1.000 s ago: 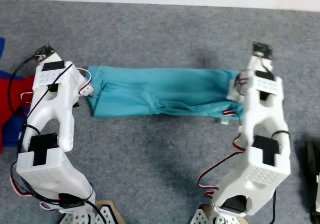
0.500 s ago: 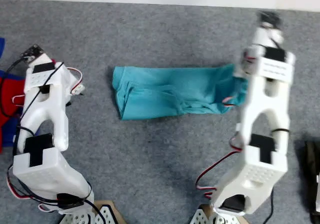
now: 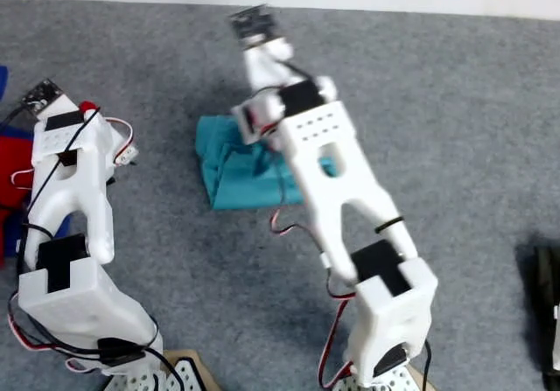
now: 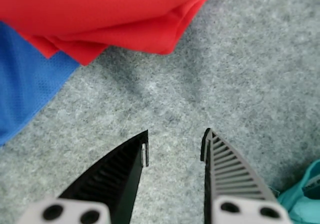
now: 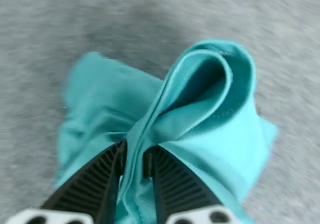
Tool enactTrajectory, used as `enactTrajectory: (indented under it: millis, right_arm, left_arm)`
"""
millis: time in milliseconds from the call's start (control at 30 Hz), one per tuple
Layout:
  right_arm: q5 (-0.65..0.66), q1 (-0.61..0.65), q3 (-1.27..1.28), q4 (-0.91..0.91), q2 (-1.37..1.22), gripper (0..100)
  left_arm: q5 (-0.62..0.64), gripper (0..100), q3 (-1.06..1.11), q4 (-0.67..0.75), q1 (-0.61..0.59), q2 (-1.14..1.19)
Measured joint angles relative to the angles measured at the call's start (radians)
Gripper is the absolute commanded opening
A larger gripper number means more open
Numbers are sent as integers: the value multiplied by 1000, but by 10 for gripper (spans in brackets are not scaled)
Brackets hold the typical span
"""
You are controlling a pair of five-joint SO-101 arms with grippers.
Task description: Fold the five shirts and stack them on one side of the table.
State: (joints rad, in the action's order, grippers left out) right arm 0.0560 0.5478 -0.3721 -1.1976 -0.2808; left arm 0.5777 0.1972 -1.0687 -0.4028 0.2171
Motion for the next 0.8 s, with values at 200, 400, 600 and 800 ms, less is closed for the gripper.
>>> enactTrajectory:
  millis: [200, 400, 600, 800]
  right_arm:
    - [-2, 74, -2, 61, -12, 6]
    - [-3, 129, 0, 87, -112, 6]
    - [-3, 201, 0, 109, -187, 88]
    - [71, 215, 0, 94, -172, 274]
  left_arm:
    - [0, 186, 0, 2, -8, 0]
    - [0, 186, 0, 2, -11, 0]
    - [0, 186, 0, 2, -11, 0]
    - [0, 186, 0, 2, -11, 0]
